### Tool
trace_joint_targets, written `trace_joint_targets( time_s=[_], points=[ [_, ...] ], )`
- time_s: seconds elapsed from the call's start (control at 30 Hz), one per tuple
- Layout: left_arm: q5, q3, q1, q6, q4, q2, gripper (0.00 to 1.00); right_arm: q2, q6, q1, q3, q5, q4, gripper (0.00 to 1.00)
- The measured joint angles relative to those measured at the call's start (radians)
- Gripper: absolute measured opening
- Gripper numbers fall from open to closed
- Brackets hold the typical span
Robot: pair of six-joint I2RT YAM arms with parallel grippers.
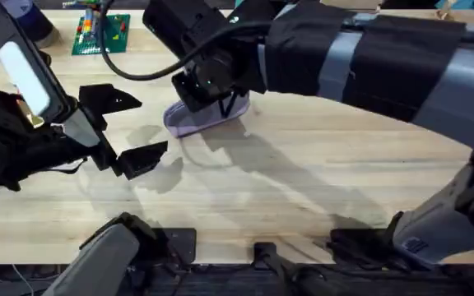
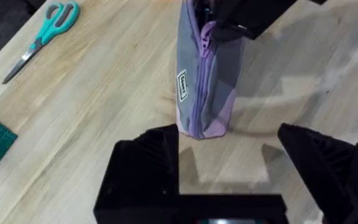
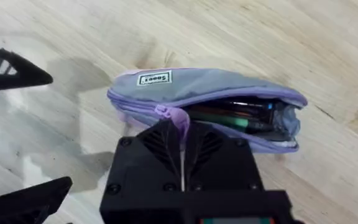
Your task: Unzip the bag, pick up the pens from the table one at a time and place them inside, then zip the bag closed.
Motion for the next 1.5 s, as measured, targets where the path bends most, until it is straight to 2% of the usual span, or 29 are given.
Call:
trace_joint_targets(
  time_s=[0.43,0.97,1.23,1.3,1.5],
  points=[
    [0.001,0.0,0.0,0.0,0.009,0.0,0.993,0.0,0.0,-0.003,0.0,0.0,0.0,0.032],
    [0.066,0.0,0.0,0.003,0.032,0.0,0.994,0.0,0.0,-0.003,0.0,0.0,0.0,0.033],
    [0.084,0.0,-0.004,0.003,0.101,0.0,0.994,0.0,0.0,-0.003,0.0,0.0,0.0,0.033],
    [0.092,0.0,-0.02,0.003,0.12,0.005,0.994,0.0,0.0,-0.003,0.0,0.0,0.0,0.033],
    [0.099,0.0,-0.119,-0.018,0.191,0.124,0.994,0.0,0.0,-0.003,0.0,0.0,0.0,0.033]
  ],
)
